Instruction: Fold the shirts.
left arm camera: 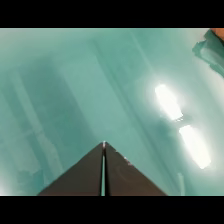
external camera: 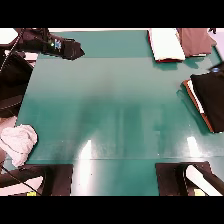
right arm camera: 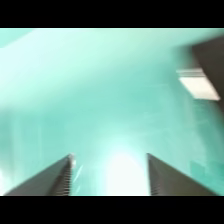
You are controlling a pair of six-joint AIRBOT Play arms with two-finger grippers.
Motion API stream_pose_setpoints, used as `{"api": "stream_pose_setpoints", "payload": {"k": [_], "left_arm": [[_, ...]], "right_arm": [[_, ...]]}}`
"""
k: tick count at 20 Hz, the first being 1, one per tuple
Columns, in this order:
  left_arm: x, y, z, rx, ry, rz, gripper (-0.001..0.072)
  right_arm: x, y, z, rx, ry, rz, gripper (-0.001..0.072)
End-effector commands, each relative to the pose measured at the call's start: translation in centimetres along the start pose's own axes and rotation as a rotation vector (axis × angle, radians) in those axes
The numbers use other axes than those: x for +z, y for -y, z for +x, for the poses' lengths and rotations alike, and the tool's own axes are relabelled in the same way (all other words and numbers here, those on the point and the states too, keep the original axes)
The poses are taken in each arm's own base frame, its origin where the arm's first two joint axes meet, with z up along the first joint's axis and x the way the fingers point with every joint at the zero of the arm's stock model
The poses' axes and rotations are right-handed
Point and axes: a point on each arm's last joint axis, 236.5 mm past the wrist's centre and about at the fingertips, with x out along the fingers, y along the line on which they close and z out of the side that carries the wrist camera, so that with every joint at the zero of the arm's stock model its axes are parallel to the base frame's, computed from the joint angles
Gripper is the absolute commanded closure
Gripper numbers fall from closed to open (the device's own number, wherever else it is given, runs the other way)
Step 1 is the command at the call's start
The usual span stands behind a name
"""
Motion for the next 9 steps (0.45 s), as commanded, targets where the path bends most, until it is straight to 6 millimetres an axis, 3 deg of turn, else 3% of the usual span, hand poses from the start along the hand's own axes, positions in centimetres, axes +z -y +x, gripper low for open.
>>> {"api": "stream_pose_setpoints", "payload": {"k": [1,2,3,4,9], "left_arm": [[0.5,-0.1,0.0,0.004,0.023,-0.002,0.0680],[0.9,-0.1,0.0,0.005,0.036,-0.002,0.0680],[1.2,-0.2,0.0,0.007,0.050,-0.001,0.0680],[1.5,-0.2,0.0,0.009,0.064,-0.001,0.0680],[3.1,-0.4,-0.2,0.018,0.131,-0.001,0.0680]], "right_arm": [[-3.4,-9.4,2.4,0.157,-0.065,-0.201,0.0349],[-4.4,-11.0,2.8,0.170,-0.078,-0.259,0.0460],[-5.3,-12.1,3.1,0.173,-0.092,-0.319,0.0635],[-6.2,-13.1,3.3,0.176,-0.102,-0.368,0.0688],[-8.5,-15.3,3.5,0.195,-0.134,-0.476,0.0688]]}}
